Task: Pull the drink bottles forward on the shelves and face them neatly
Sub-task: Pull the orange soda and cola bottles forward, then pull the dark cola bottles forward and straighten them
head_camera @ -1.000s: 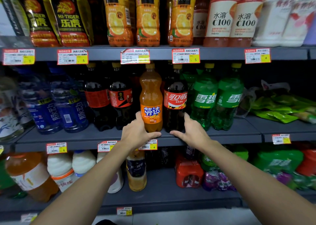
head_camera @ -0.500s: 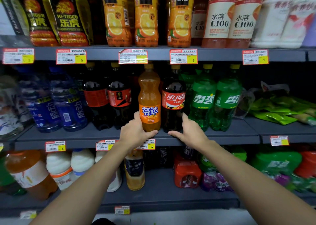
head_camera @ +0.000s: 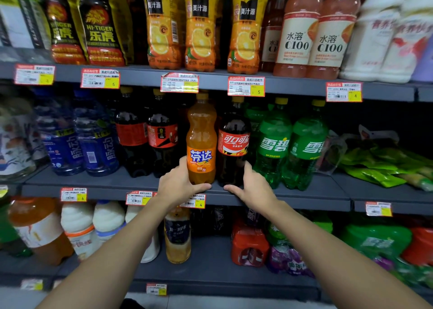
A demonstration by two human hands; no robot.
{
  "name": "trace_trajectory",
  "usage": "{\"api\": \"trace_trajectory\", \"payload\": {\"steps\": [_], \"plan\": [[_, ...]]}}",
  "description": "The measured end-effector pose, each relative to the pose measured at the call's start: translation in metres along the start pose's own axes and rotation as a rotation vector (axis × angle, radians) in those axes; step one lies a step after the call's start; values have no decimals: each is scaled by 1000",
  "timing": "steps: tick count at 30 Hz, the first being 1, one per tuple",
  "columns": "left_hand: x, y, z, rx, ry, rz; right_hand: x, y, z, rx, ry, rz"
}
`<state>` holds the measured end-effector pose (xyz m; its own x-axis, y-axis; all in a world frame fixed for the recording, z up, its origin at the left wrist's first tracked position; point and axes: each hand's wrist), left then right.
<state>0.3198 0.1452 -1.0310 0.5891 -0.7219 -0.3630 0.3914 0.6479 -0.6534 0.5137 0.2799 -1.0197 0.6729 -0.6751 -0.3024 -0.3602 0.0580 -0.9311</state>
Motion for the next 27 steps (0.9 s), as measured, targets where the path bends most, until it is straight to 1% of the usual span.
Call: {"api": "trace_trajectory", "payload": {"steps": [8,13,21,27], "plan": [[5,1,6,-39,-15,45,2,8,2,13,10,40],[5,-8,7,-32,-13,-12,-1,5,3,-23,10,19],[-6,-19,-6,-14,89,-105,-4,12,10,-61,-11,60],[-13,-18,-20,13,171,-111,-4,9,10,-27,35,17]]}}
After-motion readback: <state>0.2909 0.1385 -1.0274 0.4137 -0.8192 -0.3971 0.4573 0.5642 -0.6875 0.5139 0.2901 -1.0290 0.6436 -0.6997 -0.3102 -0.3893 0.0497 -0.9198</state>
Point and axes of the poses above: each hand's wrist, its own x-axis away from the middle knuckle, its own y-axis out of the palm, z = x × y, and after that the axes turned 15 degrees about x, right-handed
